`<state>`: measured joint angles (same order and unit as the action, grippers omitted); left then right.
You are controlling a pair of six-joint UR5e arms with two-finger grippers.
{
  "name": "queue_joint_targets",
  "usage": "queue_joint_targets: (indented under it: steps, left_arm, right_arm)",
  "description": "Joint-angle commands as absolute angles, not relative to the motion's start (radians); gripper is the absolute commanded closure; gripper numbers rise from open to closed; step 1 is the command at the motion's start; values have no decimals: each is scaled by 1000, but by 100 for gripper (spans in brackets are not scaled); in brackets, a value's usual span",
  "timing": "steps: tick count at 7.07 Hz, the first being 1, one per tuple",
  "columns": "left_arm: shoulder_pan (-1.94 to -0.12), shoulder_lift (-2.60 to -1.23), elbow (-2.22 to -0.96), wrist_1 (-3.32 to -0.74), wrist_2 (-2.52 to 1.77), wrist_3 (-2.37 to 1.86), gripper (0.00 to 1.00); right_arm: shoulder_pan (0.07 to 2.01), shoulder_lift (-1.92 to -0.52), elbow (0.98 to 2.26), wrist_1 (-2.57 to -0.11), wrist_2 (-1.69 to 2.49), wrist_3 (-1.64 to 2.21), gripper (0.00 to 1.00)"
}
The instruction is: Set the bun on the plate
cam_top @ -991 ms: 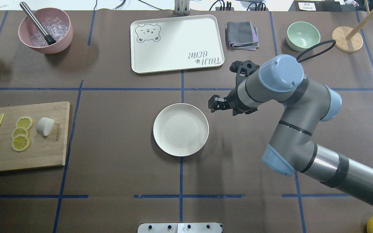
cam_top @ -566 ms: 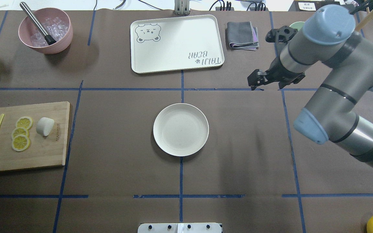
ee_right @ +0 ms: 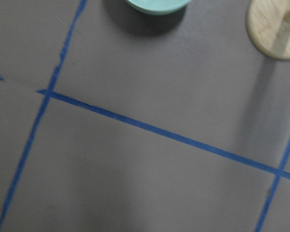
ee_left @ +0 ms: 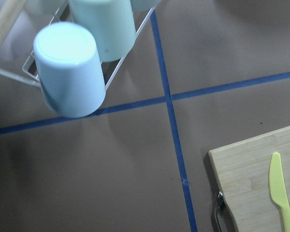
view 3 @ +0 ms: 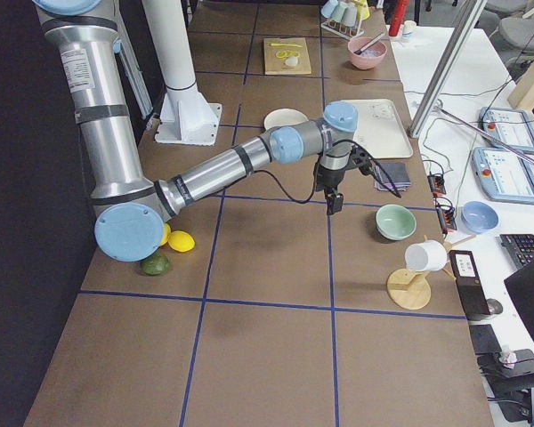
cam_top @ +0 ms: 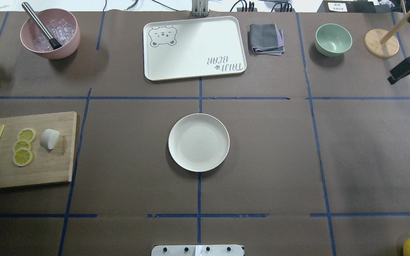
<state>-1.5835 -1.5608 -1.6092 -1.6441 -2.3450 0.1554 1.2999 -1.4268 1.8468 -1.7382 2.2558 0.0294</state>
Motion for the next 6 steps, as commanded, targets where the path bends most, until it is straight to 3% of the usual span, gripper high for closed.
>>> queue_joint_targets:
  steps: [1,4,6]
  left_arm:
    - [-1583,-1568,-1615,-1658,-2352,143,0]
    - [-1544,-1562,-1624,-1815,-2345,94,0]
    - [-1360,-1621,-1661,-1836,-2342,-256,0]
  right_arm:
    - [1457,-1595,1844,-1738,2279,-247,0]
    - [1486,-1709,1847,-1732,2275,-242,0]
    - [1486,-1703,1850,-1730,2276,-221,0]
